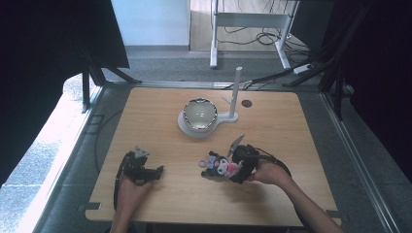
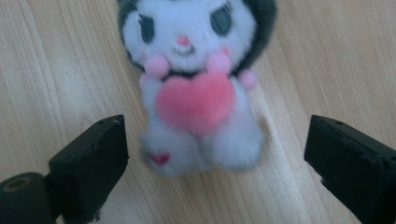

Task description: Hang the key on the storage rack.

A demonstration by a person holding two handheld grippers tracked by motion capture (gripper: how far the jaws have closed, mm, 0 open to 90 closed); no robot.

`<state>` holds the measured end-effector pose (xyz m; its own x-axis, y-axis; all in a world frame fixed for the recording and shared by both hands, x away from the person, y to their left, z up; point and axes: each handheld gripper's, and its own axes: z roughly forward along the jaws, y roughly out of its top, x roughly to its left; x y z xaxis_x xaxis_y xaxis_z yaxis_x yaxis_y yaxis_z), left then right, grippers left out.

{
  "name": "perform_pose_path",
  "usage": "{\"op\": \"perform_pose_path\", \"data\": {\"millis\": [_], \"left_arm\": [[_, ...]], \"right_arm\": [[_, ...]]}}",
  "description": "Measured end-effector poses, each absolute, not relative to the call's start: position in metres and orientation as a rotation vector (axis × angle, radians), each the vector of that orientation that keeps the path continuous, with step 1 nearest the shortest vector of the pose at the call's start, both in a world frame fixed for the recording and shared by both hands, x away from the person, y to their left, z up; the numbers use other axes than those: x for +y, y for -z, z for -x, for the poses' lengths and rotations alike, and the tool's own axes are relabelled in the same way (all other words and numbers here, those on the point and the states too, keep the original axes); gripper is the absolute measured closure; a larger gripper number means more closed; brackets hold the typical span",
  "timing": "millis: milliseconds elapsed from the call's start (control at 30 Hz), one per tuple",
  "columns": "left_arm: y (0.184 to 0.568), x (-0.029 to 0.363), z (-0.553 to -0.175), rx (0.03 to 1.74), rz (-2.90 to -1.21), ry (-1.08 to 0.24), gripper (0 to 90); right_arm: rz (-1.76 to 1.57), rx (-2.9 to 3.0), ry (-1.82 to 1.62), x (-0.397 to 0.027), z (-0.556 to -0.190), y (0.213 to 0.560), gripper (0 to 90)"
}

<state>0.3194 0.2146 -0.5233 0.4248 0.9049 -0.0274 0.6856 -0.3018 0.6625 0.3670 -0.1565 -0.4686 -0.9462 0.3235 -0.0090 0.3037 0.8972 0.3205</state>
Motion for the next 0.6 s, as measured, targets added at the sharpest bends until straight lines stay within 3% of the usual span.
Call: {"op": "perform_pose_path", "data": {"millis": [333, 467, 600], "left_arm": [[0.523, 0.215, -0.319, 1.338, -2.081, -0.474, 1.6], [0.523, 0.215, -0.320, 1.337, -2.083, -0.474, 1.5], [0.523, 0.215, -0.320, 1.336, -2.084, -0.473, 1.5]], "right_arm": [[-0.397, 3.073, -0.210, -0.116, -0.377, 0.475, 20.8], [-0.352, 3.088, -0.117, -0.106, -0.379, 0.479, 36.1], [-0.323, 3.081, -0.064, -0.102, -0.379, 0.480, 42.4]]}}
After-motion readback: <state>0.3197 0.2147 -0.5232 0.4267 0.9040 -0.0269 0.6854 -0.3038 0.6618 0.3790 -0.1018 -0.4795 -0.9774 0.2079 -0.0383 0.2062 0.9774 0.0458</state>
